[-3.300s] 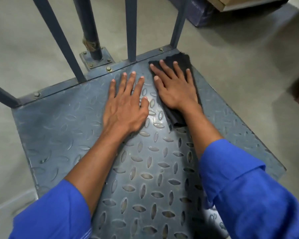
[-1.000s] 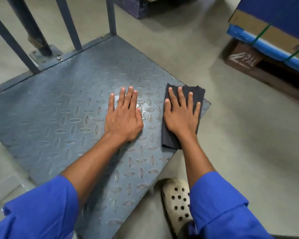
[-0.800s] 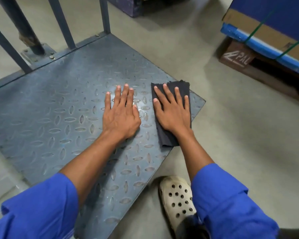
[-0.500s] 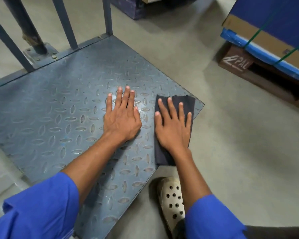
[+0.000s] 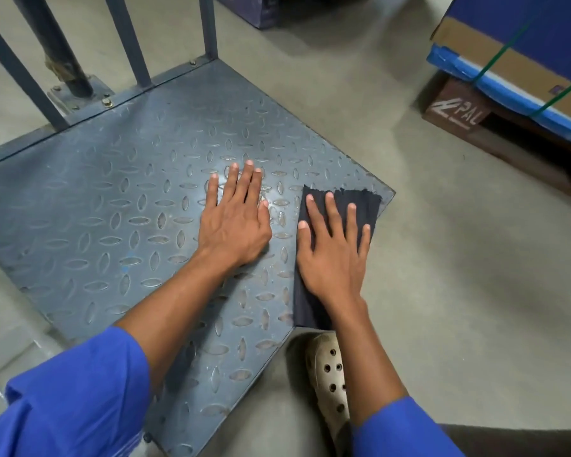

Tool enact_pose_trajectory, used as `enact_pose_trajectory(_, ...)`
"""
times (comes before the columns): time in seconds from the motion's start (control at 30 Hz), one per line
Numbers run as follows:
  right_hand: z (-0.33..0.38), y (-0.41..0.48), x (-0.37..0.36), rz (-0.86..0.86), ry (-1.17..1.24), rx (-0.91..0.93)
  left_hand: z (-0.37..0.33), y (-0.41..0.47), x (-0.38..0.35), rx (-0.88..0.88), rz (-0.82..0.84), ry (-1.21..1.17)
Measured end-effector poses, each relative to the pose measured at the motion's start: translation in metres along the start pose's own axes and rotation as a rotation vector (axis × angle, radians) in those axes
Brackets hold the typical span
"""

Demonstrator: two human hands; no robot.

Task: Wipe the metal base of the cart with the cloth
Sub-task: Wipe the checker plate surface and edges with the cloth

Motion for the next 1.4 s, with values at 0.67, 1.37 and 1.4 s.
enact_pose_trajectory(0.67, -0.033, 0.054, 0.006, 0.012, 0.022, -0.124, 0.029, 0.007, 0.014, 0.065, -0.028, 0.012)
enact_pose_trajectory(1.37, 0.005, 0.132, -0.003, 0.107, -0.073, 0.012, 0.028, 0.01, 0.012, 0.066, -0.044, 0.031)
enact_pose_trajectory(1.4, 0.021, 0.125, -0.006, 0.115, -0.08, 0.084, 0.028, 0.01, 0.012, 0.069, -0.044, 0.028)
Point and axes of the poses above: each hand's wrist, its own y-axis towards the middle knuckle, its own x-axis out of the back of the hand, z = x × y, the point moved 6 cm from there along y, towards the middle knuckle, and after that the axes turned 3 degrees about -y, right-handed, at the moved point
